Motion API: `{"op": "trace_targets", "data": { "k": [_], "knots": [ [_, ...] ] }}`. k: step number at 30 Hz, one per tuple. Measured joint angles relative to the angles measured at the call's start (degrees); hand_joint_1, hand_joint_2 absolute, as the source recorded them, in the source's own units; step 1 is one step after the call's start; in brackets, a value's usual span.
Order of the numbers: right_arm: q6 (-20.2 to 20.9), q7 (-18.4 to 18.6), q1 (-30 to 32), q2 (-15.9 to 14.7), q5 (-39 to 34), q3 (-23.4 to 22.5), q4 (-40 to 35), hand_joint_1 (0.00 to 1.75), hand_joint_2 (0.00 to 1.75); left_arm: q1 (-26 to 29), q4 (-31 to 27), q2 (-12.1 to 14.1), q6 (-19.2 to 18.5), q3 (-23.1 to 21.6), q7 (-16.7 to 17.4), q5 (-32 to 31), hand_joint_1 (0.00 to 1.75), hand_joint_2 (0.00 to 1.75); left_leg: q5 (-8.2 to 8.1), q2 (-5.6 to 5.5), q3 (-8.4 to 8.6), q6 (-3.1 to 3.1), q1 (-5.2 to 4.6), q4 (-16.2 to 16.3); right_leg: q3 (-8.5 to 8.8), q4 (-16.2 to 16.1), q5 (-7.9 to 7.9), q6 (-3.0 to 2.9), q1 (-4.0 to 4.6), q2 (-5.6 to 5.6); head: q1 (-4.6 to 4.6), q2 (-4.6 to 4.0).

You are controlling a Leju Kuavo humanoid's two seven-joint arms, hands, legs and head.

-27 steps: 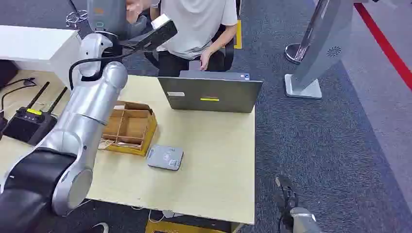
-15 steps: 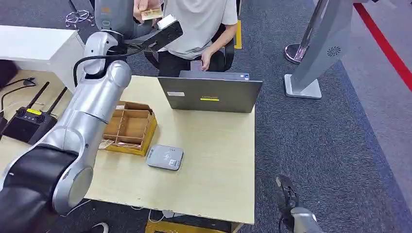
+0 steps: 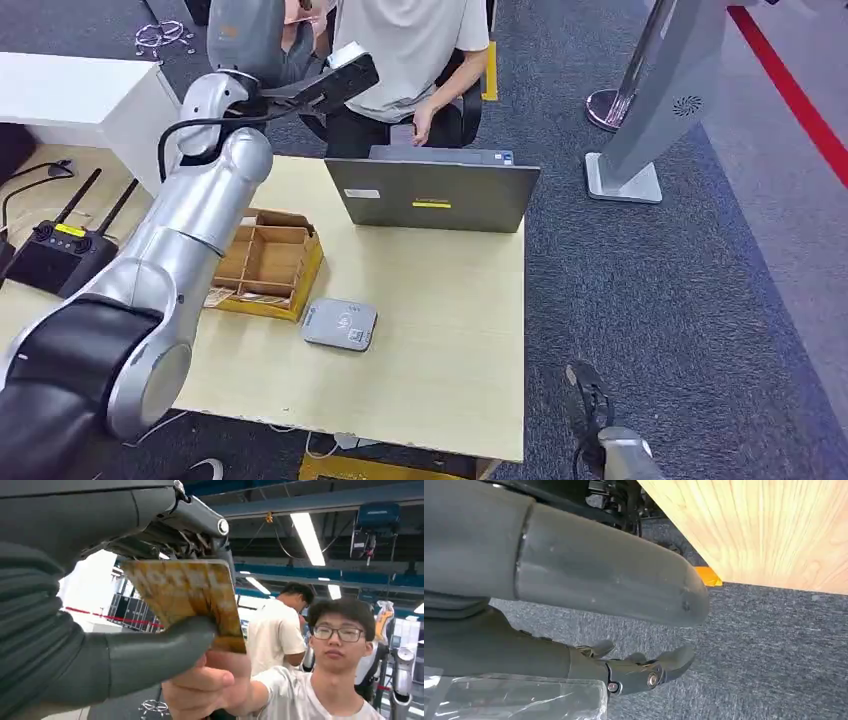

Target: Pass the card to the sensor for recognition and then transmit it.

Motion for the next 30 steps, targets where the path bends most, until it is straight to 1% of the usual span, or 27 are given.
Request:
{"op": "trace_targets", "data": {
  "k": [4, 17, 19, 22, 24, 25, 26, 28, 30],
  "knots": [
    [0.13, 0.09, 0.00, 0.00, 0.00, -0.02, 0.00, 0.00, 0.00, -0.09, 0.31, -0.30, -0.02, -0.11, -0.64, 0.46, 1.75, 1.75, 0.00, 0.00, 0.00, 0.00, 0.00, 0.00, 0.00, 0.00, 0.00, 0.00, 0.00, 0.00, 0.00, 0.00],
    [0.46, 0.17, 0.03, -0.02, 0.05, -0.02, 0.00, 0.00, 0.00, -0.16, 0.53, -0.52, -0.59, -0.11, -0.70, 1.40, 1.75, 1.75, 0.00, 0.00, 0.00, 0.00, 0.00, 0.00, 0.00, 0.00, 0.00, 0.00, 0.00, 0.00, 0.00, 0.00],
    [0.44, 0.17, 0.03, -0.02, 0.09, -0.02, 0.00, 0.00, 0.00, -0.15, 0.53, -0.63, -0.42, -0.13, -1.33, 1.92, 1.75, 1.75, 0.00, 0.00, 0.00, 0.00, 0.00, 0.00, 0.00, 0.00, 0.00, 0.00, 0.00, 0.00, 0.00, 0.00],
    [0.33, 0.04, 0.10, -0.02, 0.09, -0.02, 0.00, 0.00, 0.00, 0.46, -0.37, -1.03, 0.28, -0.55, -3.22, 3.35, 1.75, 1.75, 0.00, -0.01, 0.00, 0.00, -0.01, 0.00, 0.01, 0.00, 0.00, 0.00, -0.01, -0.01, 0.00, 0.00],
    [0.06, -0.35, 0.37, -0.04, 0.00, -0.09, 0.00, 0.00, 0.00, 2.37, -2.98, -1.05, 0.85, -1.20, -4.75, 4.68, 1.75, 1.75, -0.01, -0.01, -0.01, 0.01, -0.01, 0.00, 0.01, -0.01, -0.01, 0.01, -0.01, -0.01, 0.00, 0.00],
    [-0.24, -0.79, 0.62, -0.15, -0.11, -0.26, 0.00, 0.00, 0.00, 4.06, -5.76, -0.96, 1.53, -1.66, -6.24, 5.82, 1.75, 1.75, -0.04, -0.01, -0.02, 0.05, -0.03, -0.01, 0.02, -0.01, -0.02, 0.02, -0.03, -0.01, 0.00, 0.00],
    [-0.35, -1.29, 0.94, -0.35, -0.44, -0.48, 0.00, 0.00, 0.00, 6.56, -9.17, -0.63, 2.30, -2.25, -7.66, 6.78, 1.75, 1.75, -0.06, 0.00, 0.01, 0.06, -0.07, -0.02, 0.03, -0.01, -0.03, 0.02, -0.05, -0.01, 0.00, 0.00],
    [-0.61, -2.36, 1.90, -0.85, -1.36, -1.14, 0.00, 0.00, 0.00, 13.22, -16.87, 0.75, 3.98, -3.94, -10.79, 8.11, 1.75, 1.75, -0.10, 0.03, 0.03, 0.07, -0.10, -0.06, 0.03, -0.01, -0.07, 0.03, -0.13, 0.02, 0.00, 0.00],
    [-0.79, -3.43, 2.98, -1.55, -2.10, -1.88, 0.00, 0.00, 0.00, 20.41, -24.53, 2.91, 6.14, -6.65, -14.21, 8.61, 1.75, 1.75, -0.16, 0.02, 0.02, 0.03, -0.10, -0.07, 0.03, -0.01, -0.17, 0.09, -0.16, 0.01, 0.00, 0.00]
  ]
}}
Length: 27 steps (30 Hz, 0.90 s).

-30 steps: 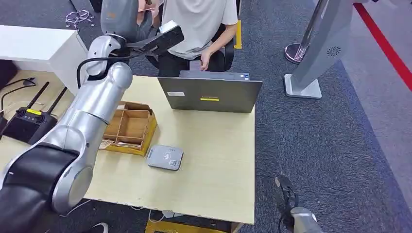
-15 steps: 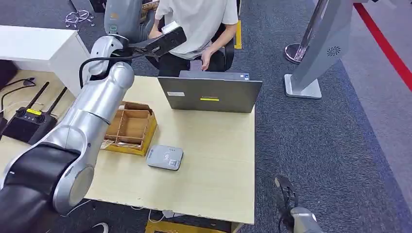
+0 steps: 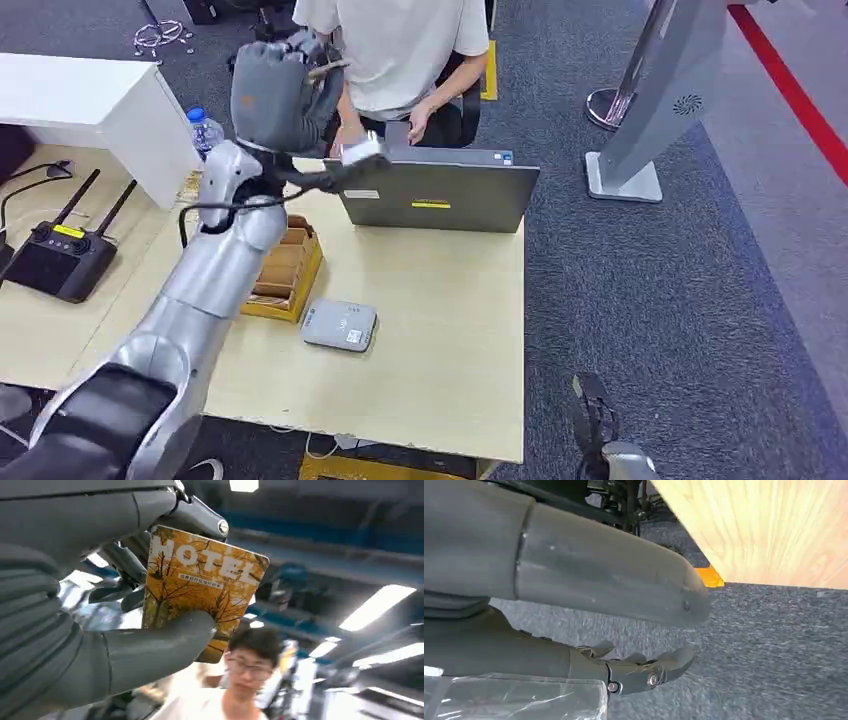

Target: Pass the card to the sensor for recognition and then transmit it.

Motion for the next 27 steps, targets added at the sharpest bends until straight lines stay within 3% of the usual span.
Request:
{"op": "trace_targets", "data": {
  "k": [5, 8, 11, 13, 19, 27],
  "knots": [
    [-0.04, -2.10, 2.35, -2.23, -1.42, -1.73, -0.02, 0.00, 0.00, 15.90, -12.72, 7.23, 3.17, -5.72, -4.00, 1.09, 1.75, 1.75, -0.11, -0.02, -0.02, 0.05, -0.01, -0.03, -0.01, 0.00, -0.16, 0.03, 0.01, -0.01, -0.04, 0.00],
    [0.02, -2.82, 3.61, -3.21, -2.08, -2.71, -0.02, 0.00, 0.00, 22.20, -15.51, 10.69, 3.30, -6.62, -4.98, 1.55, 1.75, 1.75, -0.15, 0.00, 0.00, 0.06, -0.01, -0.03, -0.02, -0.01, -0.19, 0.00, 0.01, 0.02, -0.07, 0.00],
    [0.22, -3.34, 4.68, -4.00, -2.12, -3.34, -0.02, 0.00, 0.00, 26.66, -15.66, 13.24, 0.85, -6.81, -4.96, 1.25, 1.75, 1.75, -0.17, -0.01, -0.01, 0.08, -0.03, -0.03, -0.01, -0.02, -0.22, 0.05, 0.01, -0.01, -0.02, 0.00],
    [0.42, -3.52, 5.08, -4.26, -2.12, -3.76, -0.02, 0.00, 0.00, 28.64, -15.44, 14.12, -0.88, -6.81, -4.10, 0.48, 1.75, 1.75, -0.17, 0.00, 0.00, 0.09, -0.02, -0.03, -0.02, -0.02, -0.22, 0.05, 0.01, 0.00, -0.02, 0.00],
    [0.72, -3.17, 5.63, -4.50, -1.77, -4.20, -0.02, 0.00, 0.00, 30.58, -10.49, 15.38, -7.04, -6.81, 2.73, -4.04, 1.75, 1.75, -0.15, -0.02, 0.00, 0.10, -0.04, -0.03, 0.00, -0.01, -0.21, 0.05, 0.01, -0.02, -0.04, 0.00],
    [0.79, -2.45, 5.53, -4.57, -0.94, -4.20, -0.02, 0.00, 0.00, 30.42, -3.42, 16.61, -12.77, -7.34, 3.94, -5.90, 1.75, 1.75, -0.15, 0.00, 0.01, 0.10, -0.04, -0.02, -0.01, -0.01, -0.18, 0.00, 0.01, 0.00, -0.04, 0.00]
  ]
}}
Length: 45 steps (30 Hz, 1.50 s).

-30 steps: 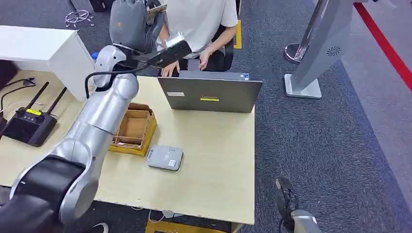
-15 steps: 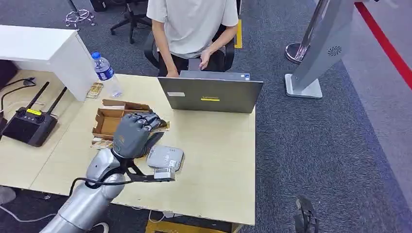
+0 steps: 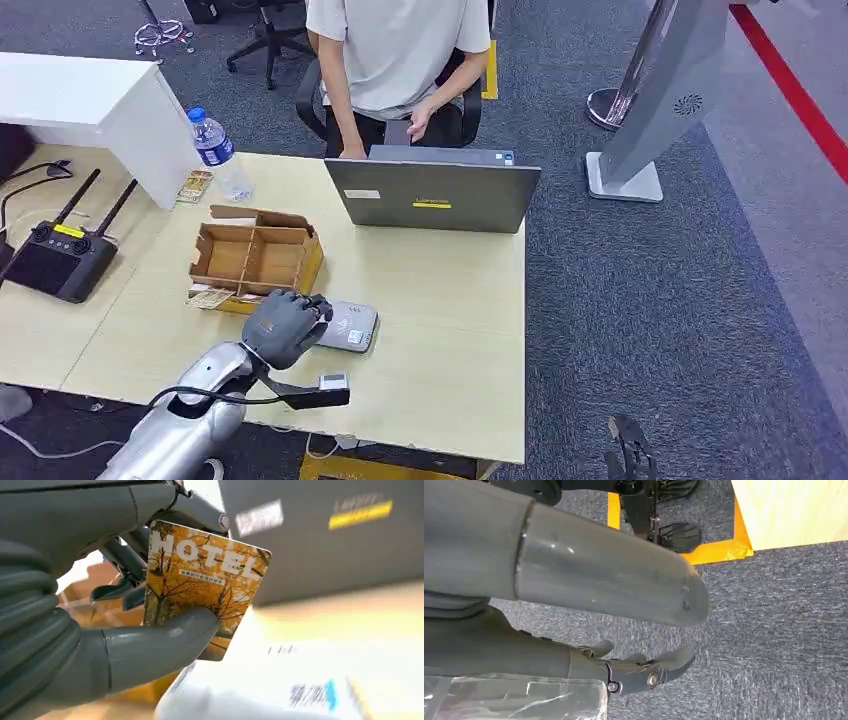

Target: Pass the card to the sensor for recognition and then transmit it.

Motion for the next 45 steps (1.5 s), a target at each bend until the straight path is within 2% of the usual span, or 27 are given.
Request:
{"op": "trace_targets", "data": {
  "k": [8, 24, 25, 26, 27, 28, 30, 31, 32, 35, 36, 38, 42, 44, 45],
  "knots": [
    [0.28, 0.42, -0.21, 0.00, 0.87, 0.00, 0.00, 0.00, 0.00, -1.72, 3.21, 0.65, -3.41, -0.35, 1.55, -0.13, 1.75, 1.75, 0.00, -0.02, 0.01, 0.00, 0.00, 0.00, 0.04, 0.00, 0.00, 0.01, 0.00, -0.04, 0.00, 0.00],
    [0.46, 0.52, -0.26, 0.00, 0.87, 0.00, 0.00, 0.00, 0.00, -3.26, 5.20, 0.63, -3.25, -1.27, 1.18, 0.20, 1.75, 1.75, 0.01, -0.02, 0.08, 0.00, 0.00, 0.00, 0.10, 0.01, 0.01, 0.00, 0.00, -0.05, 0.00, 0.00],
    [0.52, 0.52, -0.26, 0.00, 0.90, 0.00, 0.00, 0.00, 0.00, -3.27, 5.20, 0.57, -2.07, -1.27, 0.12, 0.90, 1.75, 1.75, 0.01, -0.02, 0.09, 0.00, 0.00, 0.00, 0.10, 0.01, 0.01, 0.00, 0.00, -0.05, 0.00, 0.00],
    [0.55, 0.52, -0.26, 0.00, 0.92, 0.00, 0.00, 0.00, 0.00, -3.08, 5.13, 0.26, 0.76, -1.27, -1.93, 2.19, 1.75, 1.75, 0.01, -0.01, 0.09, 0.00, 0.00, 0.00, 0.08, 0.01, 0.01, 0.00, 0.00, -0.03, 0.00, 0.00],
    [0.55, 0.39, -0.20, 0.00, 0.92, 0.00, 0.00, 0.00, 0.00, -2.61, 4.63, -0.42, 5.78, -1.22, -4.96, 3.77, 1.75, 1.75, 0.01, -0.01, 0.08, 0.00, 0.00, 0.01, 0.08, 0.01, 0.02, 0.01, 0.00, -0.04, -0.02, 0.00],
    [0.57, 0.18, -0.14, 0.00, 0.98, 0.00, 0.00, 0.00, 0.00, -1.96, 3.02, -1.24, 12.58, -1.07, -8.43, 5.39, 1.75, 1.75, 0.01, -0.02, 0.06, 0.01, -0.01, 0.02, 0.08, 0.01, 0.02, 0.01, -0.01, -0.06, -0.04, 0.00],
    [0.55, -0.15, -0.25, 0.00, 1.09, 0.00, 0.00, 0.00, 0.00, -1.03, -0.62, -3.00, 20.85, -0.68, -11.33, 6.89, 1.75, 1.75, 0.03, -0.08, 0.02, 0.04, -0.01, 0.03, 0.10, 0.00, 0.01, 0.02, -0.01, -0.15, 0.00, 0.00],
    [0.55, -0.15, -0.34, 0.02, 1.22, 0.00, 0.00, 0.00, 0.00, -0.82, -2.99, -4.25, 22.50, -0.37, -10.42, 7.32, 1.75, 1.75, 0.02, -0.08, 0.01, 0.05, -0.02, 0.04, 0.10, -0.01, 0.01, 0.02, -0.01, -0.15, 0.02, 0.00],
    [0.55, -0.09, -0.39, 0.02, 1.31, 0.00, 0.00, 0.00, 0.00, -1.00, -4.29, -4.55, 21.90, -0.09, -8.93, 7.19, 1.75, 1.75, 0.02, -0.09, 0.01, 0.05, -0.03, 0.05, 0.10, -0.02, 0.01, 0.02, -0.01, -0.15, 0.04, 0.00],
    [0.55, 0.94, -0.87, 0.26, 2.78, 0.07, 0.02, 0.00, 0.00, -5.93, -4.70, -6.30, 17.11, 1.14, -0.98, 5.90, 1.75, 1.75, 0.06, -0.13, -0.10, 0.09, -0.01, 0.07, 0.01, -0.03, 0.08, 0.09, -0.01, -0.22, 0.04, 0.00],
    [0.52, 1.35, -1.25, 0.41, 3.28, 0.13, 0.02, 0.00, 0.00, -8.70, -3.43, -6.95, 16.38, 1.98, 0.30, 5.55, 1.75, 1.75, 0.20, -0.20, -0.17, 0.17, -0.01, 0.07, -0.01, -0.02, 0.12, 0.11, 0.00, -0.28, 0.07, 0.00],
    [0.50, 2.16, -2.29, 0.94, 4.09, 0.33, 0.04, 0.00, 0.00, -14.39, -0.08, -8.29, 15.37, 3.35, 1.40, 5.07, 1.75, 1.75, 0.30, -0.23, -0.14, 0.04, -0.01, 0.05, -0.01, 0.01, 0.20, 0.09, 0.00, -0.29, 0.07, 0.00],
    [0.44, 3.02, -3.39, 1.77, 4.44, 0.55, 0.07, 0.00, 0.00, -21.12, 4.70, -10.43, 14.21, 4.94, 2.54, 4.85, 1.75, 1.75, 0.44, -0.19, -0.11, 0.06, 0.00, 0.05, -0.02, 0.04, 0.33, 0.01, 0.00, -0.26, 0.04, 0.00],
    [0.55, 3.43, -3.70, 2.12, 4.98, 0.61, 0.11, 0.00, 0.00, -23.44, 6.85, -11.08, 13.68, 5.57, 4.40, 4.18, 1.75, 1.75, 0.46, -0.20, -0.11, 0.08, -0.01, 0.05, -0.02, 0.05, 0.33, 0.01, 0.00, -0.26, 0.04, 0.00],
    [0.55, 3.54, -3.86, 2.25, 5.25, 0.63, 0.13, 0.00, 0.00, -25.11, 8.51, -11.43, 13.09, 5.95, 6.52, 3.45, 1.75, 1.75, 0.46, -0.20, -0.12, 0.08, -0.01, 0.05, -0.03, 0.05, 0.33, 0.01, 0.00, -0.25, 0.07, 0.00]
  ]
}}
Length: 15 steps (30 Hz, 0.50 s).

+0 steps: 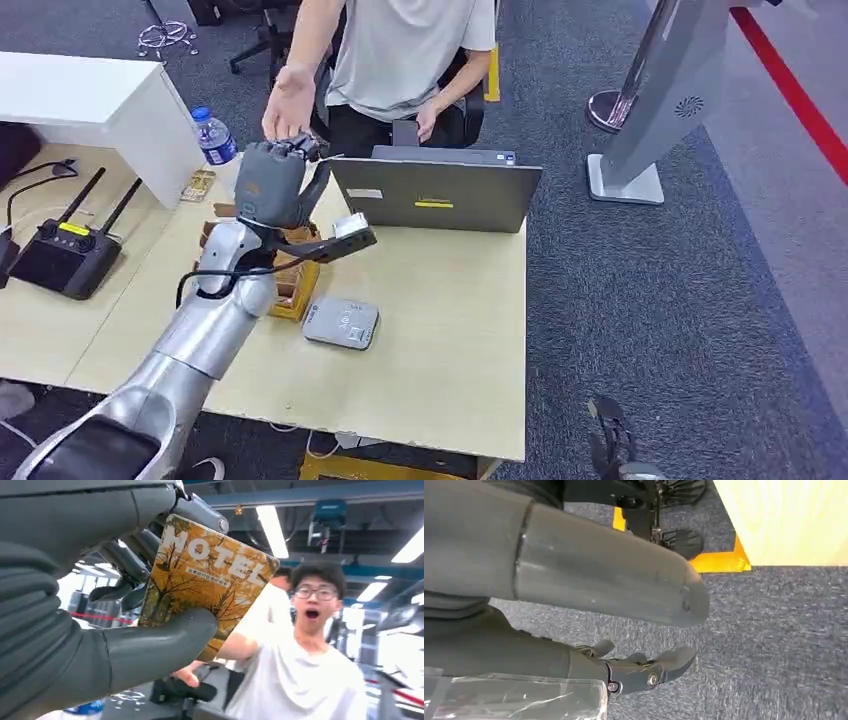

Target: Pass the card to the sensor for recognition and then transmit it.

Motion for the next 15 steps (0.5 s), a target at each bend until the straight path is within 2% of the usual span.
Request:
{"op": "trace_targets", "data": {
  "k": [3, 4, 11, 12, 15],
  "knots": [
    [0.07, 0.63, -0.45, 0.15, 0.56, 0.07, 0.00, 0.00, 0.00, -4.82, 5.75, -0.65, -1.72, 0.56, 5.65, -2.14, 1.75, 1.75, 0.00, 0.00, -0.02, 0.00, 0.00, 0.00, -0.01, 0.00, 0.00, 0.00, 0.00, 0.00, -0.02, 0.00],
    [0.07, 0.79, -0.64, 0.20, 0.79, 0.13, 0.00, 0.00, 0.00, -6.45, 7.70, -0.92, -1.97, 0.79, 6.44, -2.43, 1.75, 1.75, 0.00, 0.01, -0.03, 0.00, 0.00, 0.00, -0.01, 0.00, 0.00, 0.00, 0.00, 0.02, -0.02, 0.00],
    [0.09, 1.35, -1.65, 0.76, 0.98, 0.65, 0.11, 0.00, 0.00, -12.52, 16.49, -2.71, -3.88, 1.44, 6.92, -2.73, 1.75, 1.75, 0.00, -0.01, -0.05, 0.00, -0.01, 0.01, -0.02, 0.00, 0.00, 0.01, -0.01, 0.00, -0.02, 0.00],
    [0.15, 1.49, -1.72, 0.83, 1.16, 0.81, 0.13, 0.00, 0.00, -13.15, 17.21, -2.80, -4.21, 1.44, 6.92, -2.69, 0.00, 1.75, 0.00, -0.02, -0.05, 0.00, -0.01, 0.01, -0.02, 0.00, 0.00, 0.01, -0.01, 0.01, -0.02, 0.00],
    [0.24, 1.62, -1.74, 0.94, 1.59, 0.96, 0.20, 0.00, 0.00, -13.90, 18.64, -3.34, -5.15, 1.44, 6.81, -2.60, 0.00, 1.75, 0.00, -0.02, -0.06, 0.00, -0.01, 0.01, -0.02, 0.00, 0.00, 0.01, -0.01, -0.01, -0.02, 0.00]
  ]
}}
